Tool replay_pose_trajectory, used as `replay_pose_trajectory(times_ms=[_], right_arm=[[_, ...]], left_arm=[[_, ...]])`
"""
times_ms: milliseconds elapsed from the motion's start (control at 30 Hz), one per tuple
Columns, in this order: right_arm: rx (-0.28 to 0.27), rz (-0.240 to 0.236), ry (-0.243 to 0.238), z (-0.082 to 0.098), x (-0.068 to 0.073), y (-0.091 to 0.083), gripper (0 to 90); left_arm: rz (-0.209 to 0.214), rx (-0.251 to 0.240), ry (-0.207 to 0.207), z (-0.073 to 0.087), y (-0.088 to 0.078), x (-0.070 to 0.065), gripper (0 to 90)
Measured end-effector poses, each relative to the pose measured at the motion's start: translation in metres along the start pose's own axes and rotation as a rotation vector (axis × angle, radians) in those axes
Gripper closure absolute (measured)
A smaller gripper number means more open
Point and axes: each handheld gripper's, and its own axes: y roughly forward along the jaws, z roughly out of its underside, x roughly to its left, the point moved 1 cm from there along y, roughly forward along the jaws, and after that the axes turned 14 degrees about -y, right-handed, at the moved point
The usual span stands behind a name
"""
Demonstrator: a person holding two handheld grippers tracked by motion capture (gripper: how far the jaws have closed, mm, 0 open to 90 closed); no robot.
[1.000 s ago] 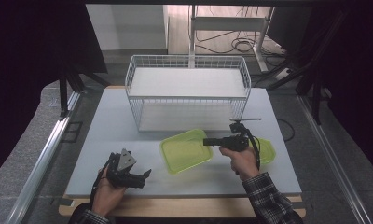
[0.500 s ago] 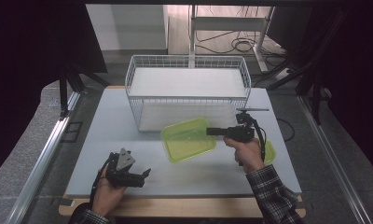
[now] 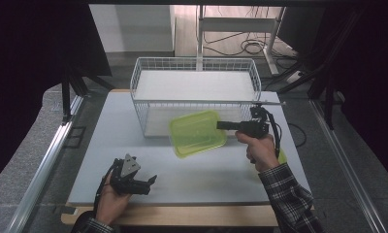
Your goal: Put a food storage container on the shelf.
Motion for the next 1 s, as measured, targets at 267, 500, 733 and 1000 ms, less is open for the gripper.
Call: replay_pose_trajectory(times_ms=[267, 500, 733, 1000], right_arm=[[-0.035, 0.002, 0.001, -0.021, 0.005, -0.008, 80.2], [-0.067, 0.004, 0.003, -0.037, 0.007, -0.011, 80.2], [-0.095, 0.017, -0.005, -0.053, 0.01, -0.011, 80.2], [-0.124, 0.066, -0.018, -0.073, 0.009, -0.01, 80.2]], left_arm=[[0.001, -0.004, -0.006, 0.0, 0.0, 0.0, 2.7], [-0.001, -0.003, -0.003, 0.0, 0.0, 0.0, 2.6], [-0.001, -0.008, -0.008, 0.0, 0.0, 0.001, 2.6], [-0.001, -0.007, -0.012, 0.0, -0.001, 0.002, 2.6]])
